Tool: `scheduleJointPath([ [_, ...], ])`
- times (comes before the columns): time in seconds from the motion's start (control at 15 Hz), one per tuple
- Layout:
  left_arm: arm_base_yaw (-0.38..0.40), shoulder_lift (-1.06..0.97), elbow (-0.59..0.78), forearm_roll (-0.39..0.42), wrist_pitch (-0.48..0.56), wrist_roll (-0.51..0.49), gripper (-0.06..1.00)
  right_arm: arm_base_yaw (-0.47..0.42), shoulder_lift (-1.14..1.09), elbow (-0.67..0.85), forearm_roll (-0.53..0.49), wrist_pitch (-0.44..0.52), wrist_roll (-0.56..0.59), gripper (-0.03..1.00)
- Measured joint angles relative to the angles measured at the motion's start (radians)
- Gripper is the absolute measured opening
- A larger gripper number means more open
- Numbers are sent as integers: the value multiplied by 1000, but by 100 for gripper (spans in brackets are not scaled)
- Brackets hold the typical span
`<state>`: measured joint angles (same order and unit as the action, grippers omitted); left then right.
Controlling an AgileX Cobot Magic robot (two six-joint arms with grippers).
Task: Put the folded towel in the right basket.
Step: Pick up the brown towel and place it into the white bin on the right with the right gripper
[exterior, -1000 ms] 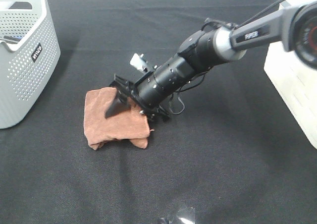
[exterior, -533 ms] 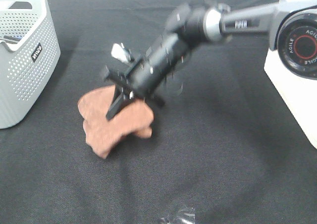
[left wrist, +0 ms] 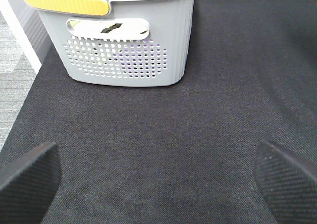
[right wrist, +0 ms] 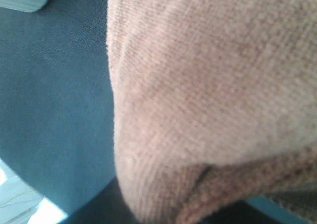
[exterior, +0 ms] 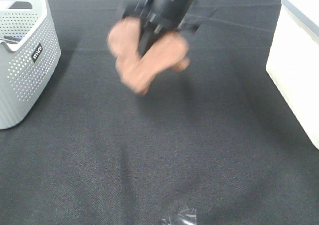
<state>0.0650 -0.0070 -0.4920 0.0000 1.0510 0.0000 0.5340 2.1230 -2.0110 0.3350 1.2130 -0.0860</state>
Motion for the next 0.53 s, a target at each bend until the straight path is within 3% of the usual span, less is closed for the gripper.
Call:
scheduleJointPath([
  [0.07,0,0,0,0,0,0,99,-32,-104,43,-15,4,0,16],
  [0.2,0,0,0,0,0,0,99,-238,-327,92,-36,6,-1,16],
  [0.47,0,0,0,0,0,0,99,-755,-535,94,-60,5,-39,16],
  [0.53,0,0,0,0,0,0,99,-755,-535,94,-60,5,-39,16],
])
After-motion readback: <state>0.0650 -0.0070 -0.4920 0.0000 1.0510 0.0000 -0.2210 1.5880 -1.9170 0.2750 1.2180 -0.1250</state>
